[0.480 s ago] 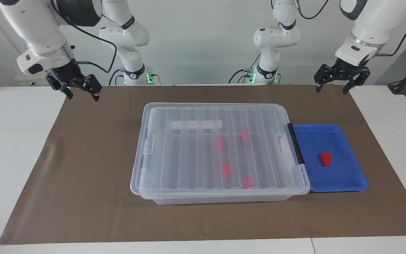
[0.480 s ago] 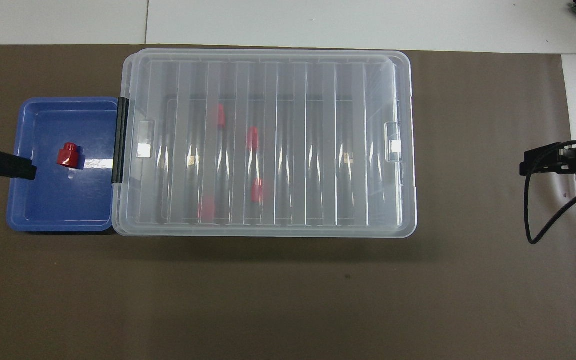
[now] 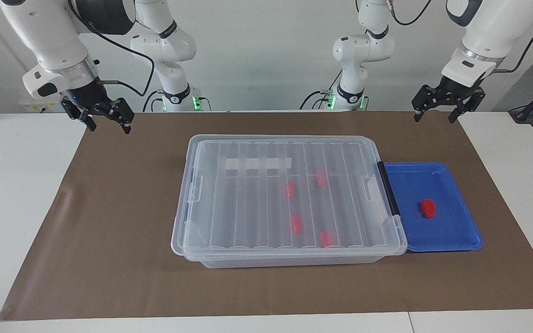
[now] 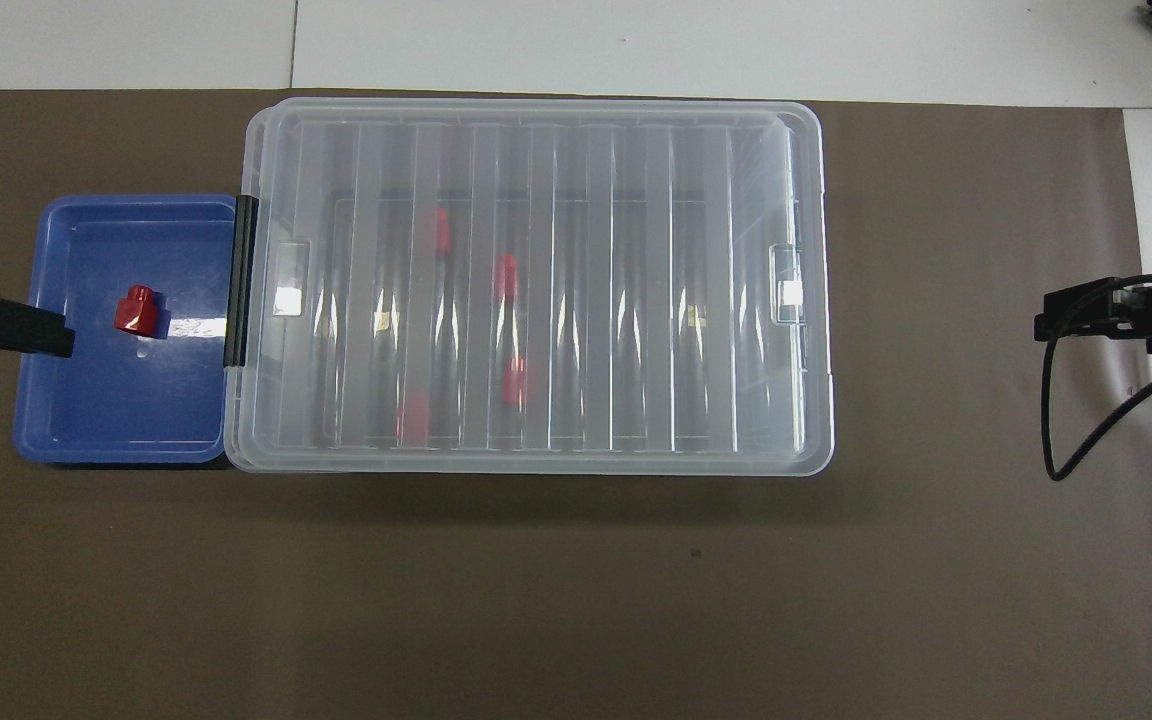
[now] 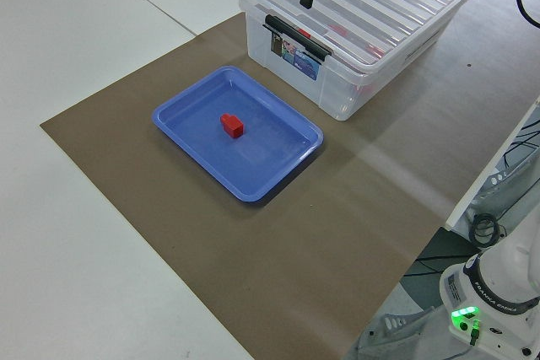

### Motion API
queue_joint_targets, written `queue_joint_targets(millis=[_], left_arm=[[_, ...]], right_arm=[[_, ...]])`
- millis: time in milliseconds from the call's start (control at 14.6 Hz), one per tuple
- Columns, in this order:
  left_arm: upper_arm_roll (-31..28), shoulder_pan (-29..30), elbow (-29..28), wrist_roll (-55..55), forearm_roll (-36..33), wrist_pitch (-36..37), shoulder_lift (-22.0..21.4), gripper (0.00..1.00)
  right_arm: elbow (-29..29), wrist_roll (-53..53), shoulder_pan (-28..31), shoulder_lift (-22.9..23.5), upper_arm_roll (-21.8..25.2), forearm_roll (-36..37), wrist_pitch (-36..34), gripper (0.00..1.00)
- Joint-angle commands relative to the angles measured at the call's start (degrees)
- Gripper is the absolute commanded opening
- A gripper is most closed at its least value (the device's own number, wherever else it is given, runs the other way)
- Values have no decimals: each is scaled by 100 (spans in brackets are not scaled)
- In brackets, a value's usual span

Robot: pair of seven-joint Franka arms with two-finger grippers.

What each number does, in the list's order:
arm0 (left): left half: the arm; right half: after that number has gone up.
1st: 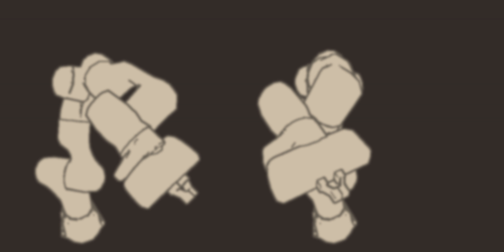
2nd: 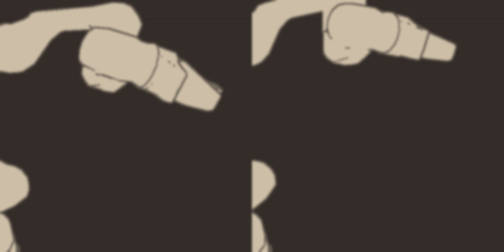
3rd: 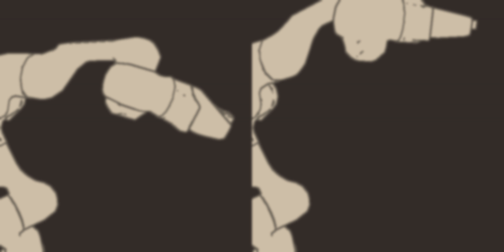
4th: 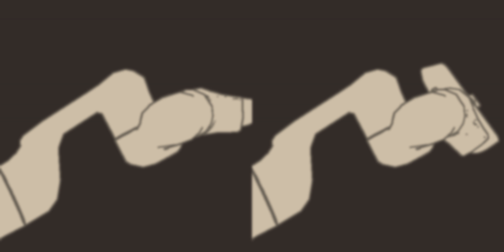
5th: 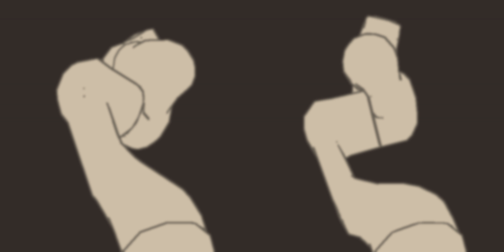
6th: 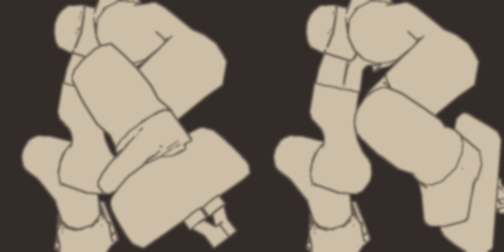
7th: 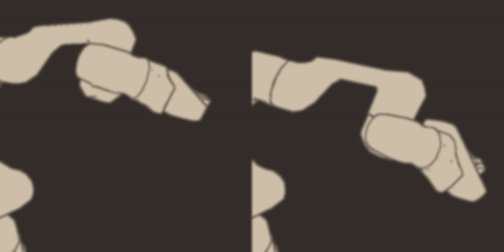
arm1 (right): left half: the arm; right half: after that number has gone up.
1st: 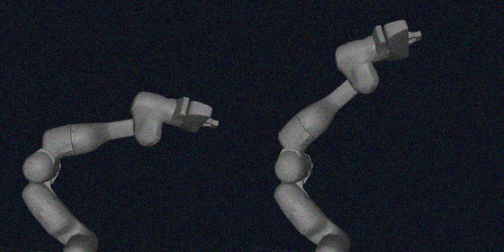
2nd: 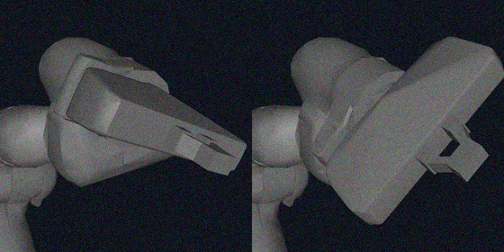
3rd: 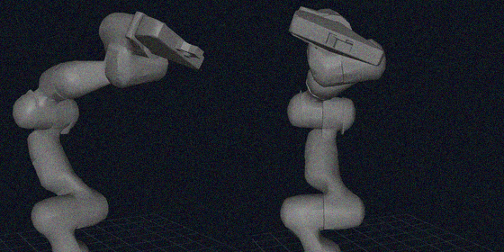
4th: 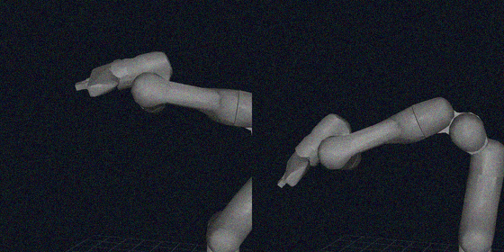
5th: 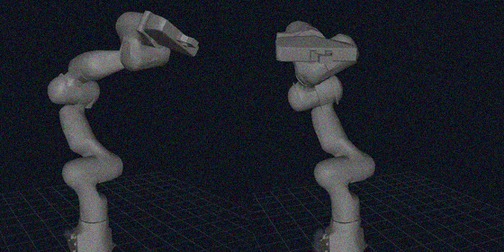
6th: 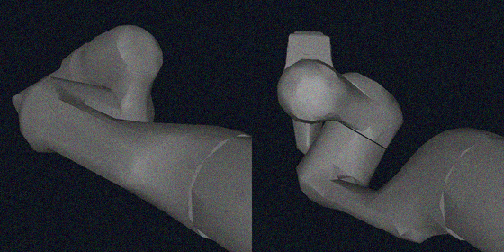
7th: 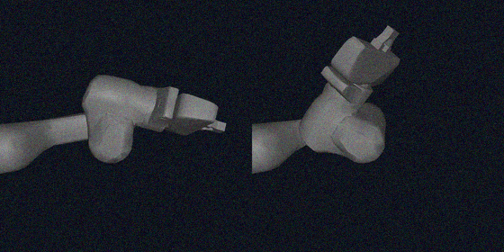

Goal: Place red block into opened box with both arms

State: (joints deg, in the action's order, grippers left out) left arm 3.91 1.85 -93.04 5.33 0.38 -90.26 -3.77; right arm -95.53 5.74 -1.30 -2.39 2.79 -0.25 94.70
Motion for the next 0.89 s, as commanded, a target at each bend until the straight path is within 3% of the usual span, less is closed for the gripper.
queue_joint_targets(millis=[0, 411, 823], left_arm=[[-31, -9, 49, -103, 112, 8, 25, 100], [-31, -9, 5, -103, 112, -36, 8, 100], [-31, -9, -126, -94, 112, -132, -27, 100]], right_arm=[[-334, -11, -142, 19, -68, -18, 583, 100], [-396, 419, -818, 905, -68, -115, 1954, 100], [-379, 666, -1100, 1513, -94, -150, 2711, 100]])
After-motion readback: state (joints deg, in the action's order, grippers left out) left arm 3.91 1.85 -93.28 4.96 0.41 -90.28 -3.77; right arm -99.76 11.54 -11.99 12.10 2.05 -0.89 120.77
